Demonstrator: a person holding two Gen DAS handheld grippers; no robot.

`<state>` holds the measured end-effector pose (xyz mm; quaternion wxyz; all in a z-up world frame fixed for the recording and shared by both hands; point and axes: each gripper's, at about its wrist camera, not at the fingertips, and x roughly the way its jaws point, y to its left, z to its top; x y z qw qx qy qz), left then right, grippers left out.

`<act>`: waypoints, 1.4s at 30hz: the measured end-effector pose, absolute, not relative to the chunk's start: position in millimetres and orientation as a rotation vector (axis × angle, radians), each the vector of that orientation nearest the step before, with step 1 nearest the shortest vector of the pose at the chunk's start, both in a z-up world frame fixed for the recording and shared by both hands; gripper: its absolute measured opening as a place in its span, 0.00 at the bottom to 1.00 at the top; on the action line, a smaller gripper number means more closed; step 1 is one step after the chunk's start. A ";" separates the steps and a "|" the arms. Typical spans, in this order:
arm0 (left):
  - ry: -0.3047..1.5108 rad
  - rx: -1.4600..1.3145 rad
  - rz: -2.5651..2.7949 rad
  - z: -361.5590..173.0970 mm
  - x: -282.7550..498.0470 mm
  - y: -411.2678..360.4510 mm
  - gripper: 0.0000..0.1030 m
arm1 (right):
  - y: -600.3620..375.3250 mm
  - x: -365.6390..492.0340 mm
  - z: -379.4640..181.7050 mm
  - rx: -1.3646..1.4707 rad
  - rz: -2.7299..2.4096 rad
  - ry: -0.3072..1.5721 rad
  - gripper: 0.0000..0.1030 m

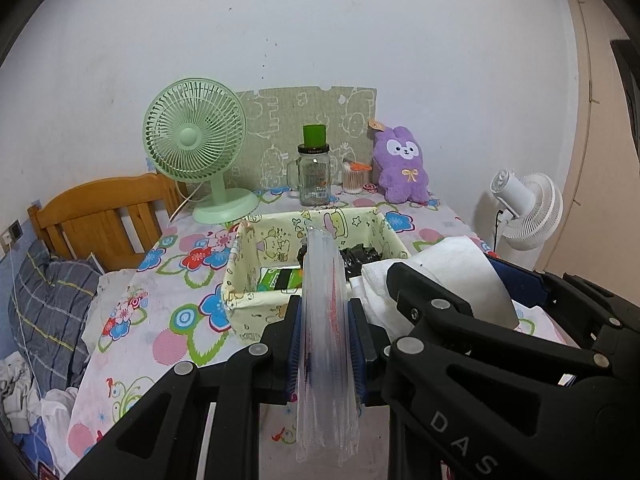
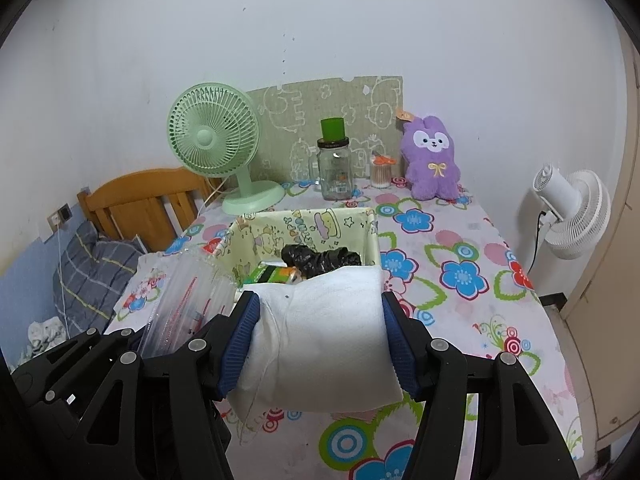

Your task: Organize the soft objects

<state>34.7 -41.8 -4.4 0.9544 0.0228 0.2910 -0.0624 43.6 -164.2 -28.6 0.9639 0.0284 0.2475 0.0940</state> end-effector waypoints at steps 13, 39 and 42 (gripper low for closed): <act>0.589 0.039 -0.124 -0.1 58.3 -37.7 0.20 | -160.5 63.0 -22.2 0.057 0.188 0.500 0.62; 0.583 0.044 -0.097 1.1 112.7 -34.3 0.20 | -156.4 121.9 -17.1 0.081 0.197 0.493 0.63; 0.587 0.044 -0.091 -0.9 118.4 -32.7 0.20 | -154.8 129.1 -18.6 0.085 0.200 0.498 0.63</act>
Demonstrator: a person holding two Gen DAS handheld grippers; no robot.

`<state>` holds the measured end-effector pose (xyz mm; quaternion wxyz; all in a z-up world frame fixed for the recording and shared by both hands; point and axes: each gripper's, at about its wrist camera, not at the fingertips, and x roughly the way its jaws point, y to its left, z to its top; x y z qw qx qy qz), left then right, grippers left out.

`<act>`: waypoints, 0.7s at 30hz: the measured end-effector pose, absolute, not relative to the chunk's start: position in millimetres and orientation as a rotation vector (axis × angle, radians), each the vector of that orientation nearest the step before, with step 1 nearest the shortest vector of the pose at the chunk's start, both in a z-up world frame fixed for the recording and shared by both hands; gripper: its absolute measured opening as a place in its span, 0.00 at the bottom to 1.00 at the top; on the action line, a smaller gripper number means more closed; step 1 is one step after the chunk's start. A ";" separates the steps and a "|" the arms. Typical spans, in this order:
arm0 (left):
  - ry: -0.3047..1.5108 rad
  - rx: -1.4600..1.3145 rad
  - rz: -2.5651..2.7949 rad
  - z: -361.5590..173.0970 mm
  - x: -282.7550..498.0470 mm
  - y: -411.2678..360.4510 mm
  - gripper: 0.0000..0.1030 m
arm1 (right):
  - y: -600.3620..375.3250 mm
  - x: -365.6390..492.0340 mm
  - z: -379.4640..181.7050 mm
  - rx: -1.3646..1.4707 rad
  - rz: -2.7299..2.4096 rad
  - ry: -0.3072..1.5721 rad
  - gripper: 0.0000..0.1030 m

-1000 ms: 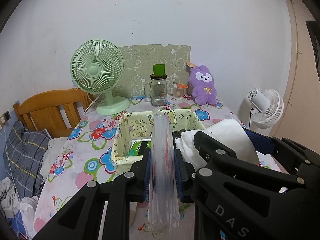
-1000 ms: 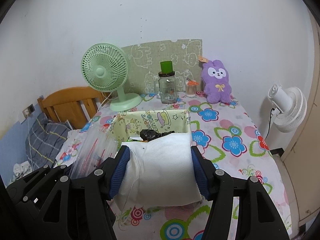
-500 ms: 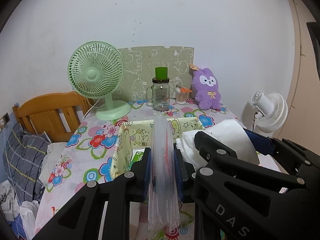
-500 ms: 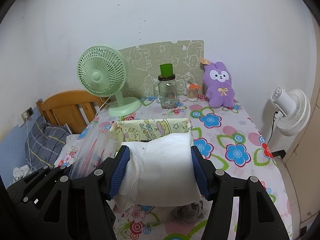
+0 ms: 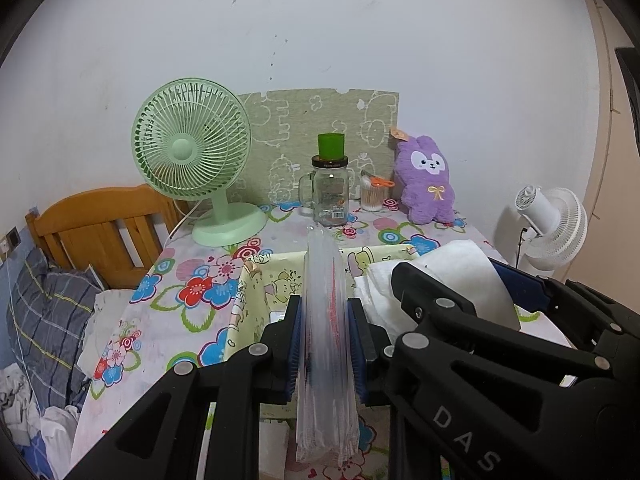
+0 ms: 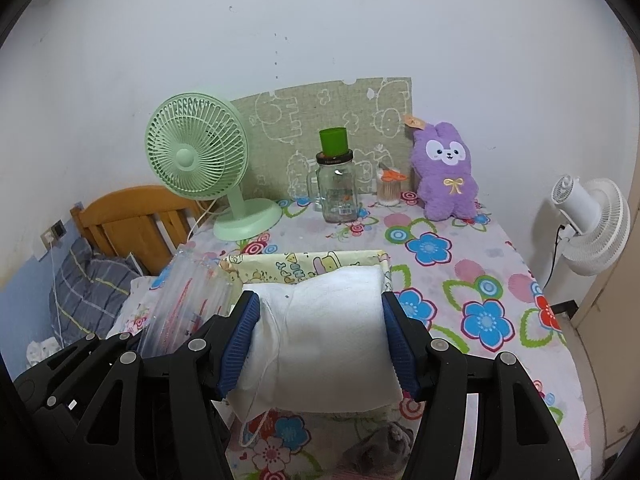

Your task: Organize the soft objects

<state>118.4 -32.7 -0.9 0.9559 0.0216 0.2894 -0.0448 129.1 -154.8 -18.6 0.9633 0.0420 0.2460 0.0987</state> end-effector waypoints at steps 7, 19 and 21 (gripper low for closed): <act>0.597 0.046 -0.083 -5.4 131.7 -32.1 0.20 | -152.9 145.5 -21.7 0.093 0.204 0.507 0.63; 0.612 0.042 -0.066 -14.2 156.2 -26.3 0.20 | -147.2 174.0 -27.8 0.091 0.202 0.524 0.63; 0.614 0.046 -0.064 -15.4 159.8 -25.7 0.21 | -146.1 178.7 -29.6 0.091 0.202 0.527 0.63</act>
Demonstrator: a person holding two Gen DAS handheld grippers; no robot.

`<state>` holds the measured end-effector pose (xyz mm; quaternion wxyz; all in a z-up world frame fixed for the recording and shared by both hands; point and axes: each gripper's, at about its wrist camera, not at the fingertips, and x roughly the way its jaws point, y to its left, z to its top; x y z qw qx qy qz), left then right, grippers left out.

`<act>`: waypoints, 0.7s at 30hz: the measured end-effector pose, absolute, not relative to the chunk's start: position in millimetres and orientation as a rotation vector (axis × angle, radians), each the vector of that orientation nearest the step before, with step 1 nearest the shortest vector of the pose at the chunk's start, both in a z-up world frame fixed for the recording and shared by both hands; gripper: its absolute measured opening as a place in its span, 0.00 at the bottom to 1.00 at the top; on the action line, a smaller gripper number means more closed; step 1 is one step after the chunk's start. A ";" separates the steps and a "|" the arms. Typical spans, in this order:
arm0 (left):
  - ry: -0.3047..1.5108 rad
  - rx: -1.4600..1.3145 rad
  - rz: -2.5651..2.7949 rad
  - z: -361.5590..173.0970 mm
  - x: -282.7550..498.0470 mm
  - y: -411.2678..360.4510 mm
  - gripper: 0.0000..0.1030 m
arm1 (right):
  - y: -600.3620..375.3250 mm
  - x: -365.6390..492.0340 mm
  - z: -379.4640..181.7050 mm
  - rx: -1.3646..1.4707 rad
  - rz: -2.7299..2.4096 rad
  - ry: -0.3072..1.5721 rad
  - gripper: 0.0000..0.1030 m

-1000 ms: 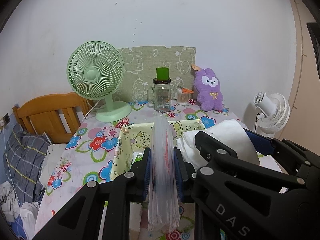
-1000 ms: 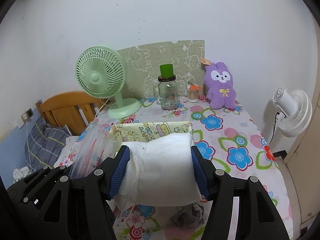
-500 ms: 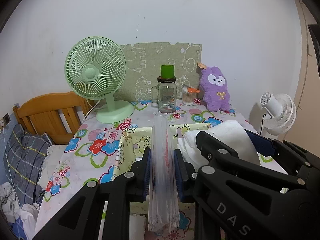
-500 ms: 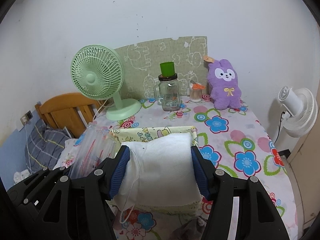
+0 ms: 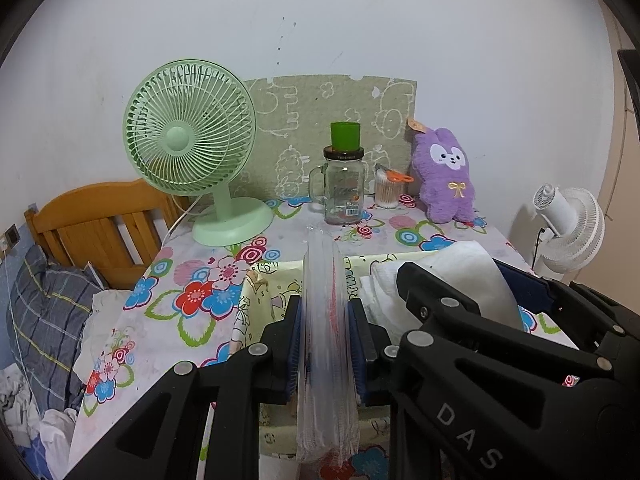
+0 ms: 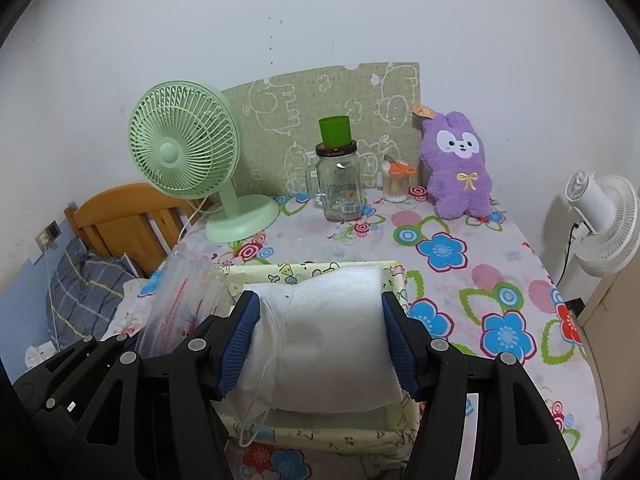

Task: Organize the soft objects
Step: 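Lower both tools into the box and open them to release bag and mask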

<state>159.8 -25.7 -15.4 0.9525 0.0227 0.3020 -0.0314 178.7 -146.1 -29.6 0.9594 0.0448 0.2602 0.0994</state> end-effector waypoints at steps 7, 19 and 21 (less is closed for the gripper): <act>0.628 0.050 -0.043 -22.3 173.7 -20.9 0.22 | -142.0 190.2 -34.6 0.087 0.211 0.541 0.63; 0.674 0.062 -0.008 -35.8 189.5 -12.9 0.55 | -132.1 208.9 -44.4 0.059 0.212 0.562 0.63; 0.676 0.057 -0.004 -37.2 190.8 -10.0 0.63 | -130.2 212.0 -45.5 0.053 0.209 0.562 0.62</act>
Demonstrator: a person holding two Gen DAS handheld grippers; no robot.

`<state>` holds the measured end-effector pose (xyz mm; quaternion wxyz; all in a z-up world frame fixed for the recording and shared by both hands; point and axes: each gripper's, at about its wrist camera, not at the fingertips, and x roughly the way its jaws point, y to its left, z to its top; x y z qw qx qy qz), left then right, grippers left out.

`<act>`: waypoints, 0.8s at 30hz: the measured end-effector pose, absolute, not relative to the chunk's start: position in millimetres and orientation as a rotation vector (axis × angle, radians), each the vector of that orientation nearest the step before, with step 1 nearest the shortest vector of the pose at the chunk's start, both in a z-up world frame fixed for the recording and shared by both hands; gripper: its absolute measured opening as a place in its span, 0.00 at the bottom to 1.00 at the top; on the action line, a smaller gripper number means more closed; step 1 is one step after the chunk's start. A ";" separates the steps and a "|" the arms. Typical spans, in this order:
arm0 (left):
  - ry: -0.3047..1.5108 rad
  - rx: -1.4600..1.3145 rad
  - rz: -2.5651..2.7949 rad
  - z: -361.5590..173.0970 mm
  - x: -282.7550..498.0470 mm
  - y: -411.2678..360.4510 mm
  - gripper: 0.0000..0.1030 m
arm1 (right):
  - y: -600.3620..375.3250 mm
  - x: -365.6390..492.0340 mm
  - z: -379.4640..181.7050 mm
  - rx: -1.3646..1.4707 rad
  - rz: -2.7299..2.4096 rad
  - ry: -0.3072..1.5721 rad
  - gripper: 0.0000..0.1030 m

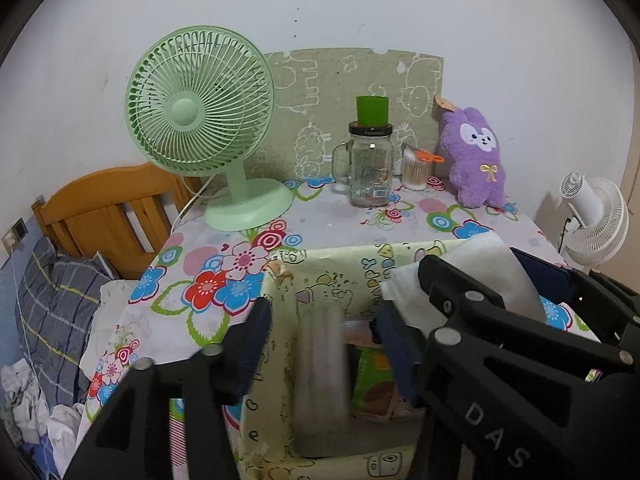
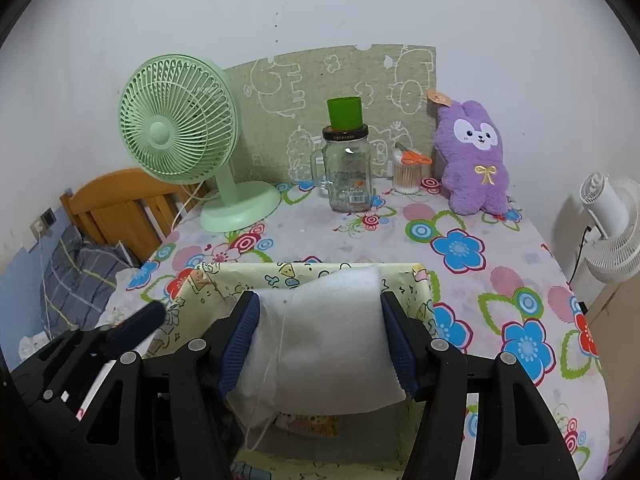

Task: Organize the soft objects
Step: 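Lower both tools into the box and open them to release bag and mask, then withdraw both open tools up out of the yellow box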

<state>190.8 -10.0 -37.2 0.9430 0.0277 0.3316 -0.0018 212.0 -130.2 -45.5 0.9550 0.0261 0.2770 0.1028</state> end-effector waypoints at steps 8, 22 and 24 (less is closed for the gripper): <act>0.684 0.036 -0.026 -40.1 192.7 -5.6 0.71 | -118.2 224.0 -50.8 0.042 0.234 0.581 0.65; 0.675 0.029 -0.045 -36.8 189.5 -9.0 0.86 | -119.1 219.3 -47.8 0.025 0.223 0.573 0.93; 0.671 0.030 -0.045 -35.2 188.0 -10.0 0.88 | -121.1 216.4 -46.2 0.027 0.221 0.570 0.93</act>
